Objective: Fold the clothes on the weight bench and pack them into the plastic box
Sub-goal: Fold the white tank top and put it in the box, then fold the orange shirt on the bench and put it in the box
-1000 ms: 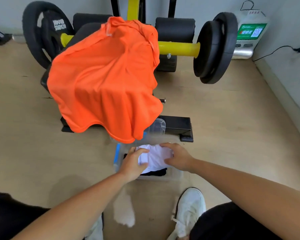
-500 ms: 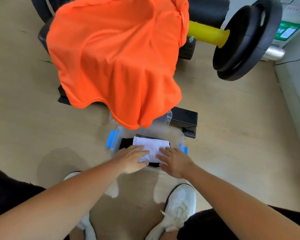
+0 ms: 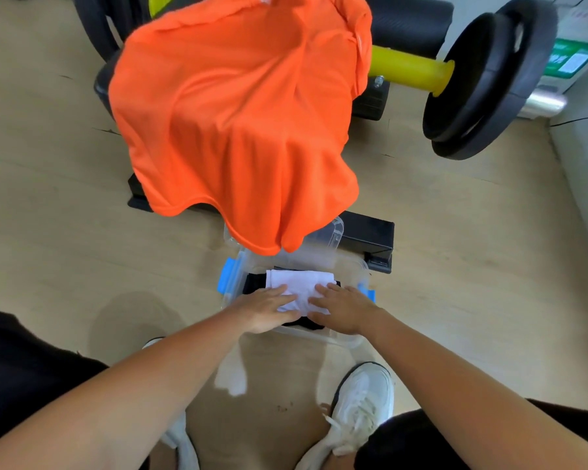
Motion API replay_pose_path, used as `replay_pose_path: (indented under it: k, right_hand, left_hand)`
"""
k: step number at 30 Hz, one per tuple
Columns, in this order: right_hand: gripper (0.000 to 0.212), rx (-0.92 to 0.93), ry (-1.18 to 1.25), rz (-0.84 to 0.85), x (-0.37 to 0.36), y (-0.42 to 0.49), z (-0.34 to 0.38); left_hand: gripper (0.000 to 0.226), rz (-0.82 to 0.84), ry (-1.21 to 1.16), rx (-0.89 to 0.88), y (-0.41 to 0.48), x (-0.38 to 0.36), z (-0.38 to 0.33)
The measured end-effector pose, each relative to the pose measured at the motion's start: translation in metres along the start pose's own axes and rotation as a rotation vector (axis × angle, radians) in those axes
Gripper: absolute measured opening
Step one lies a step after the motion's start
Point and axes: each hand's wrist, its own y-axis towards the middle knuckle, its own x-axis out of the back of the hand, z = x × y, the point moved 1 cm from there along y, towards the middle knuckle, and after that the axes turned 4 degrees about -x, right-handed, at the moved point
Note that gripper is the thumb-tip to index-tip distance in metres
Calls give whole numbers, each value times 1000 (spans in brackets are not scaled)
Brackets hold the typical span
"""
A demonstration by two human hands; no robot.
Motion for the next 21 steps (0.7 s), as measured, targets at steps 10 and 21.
replay_pose_path:
  k: [10,21]
  right_hand:
    - [46,-35,18,-101,50,-62,-11]
    - [30,-12,225,-352,183,-145,-11]
  left_hand:
    - [51,-169,316,-185,-40,31,-36]
    - [30,-494,526,-656,-166,125,-117]
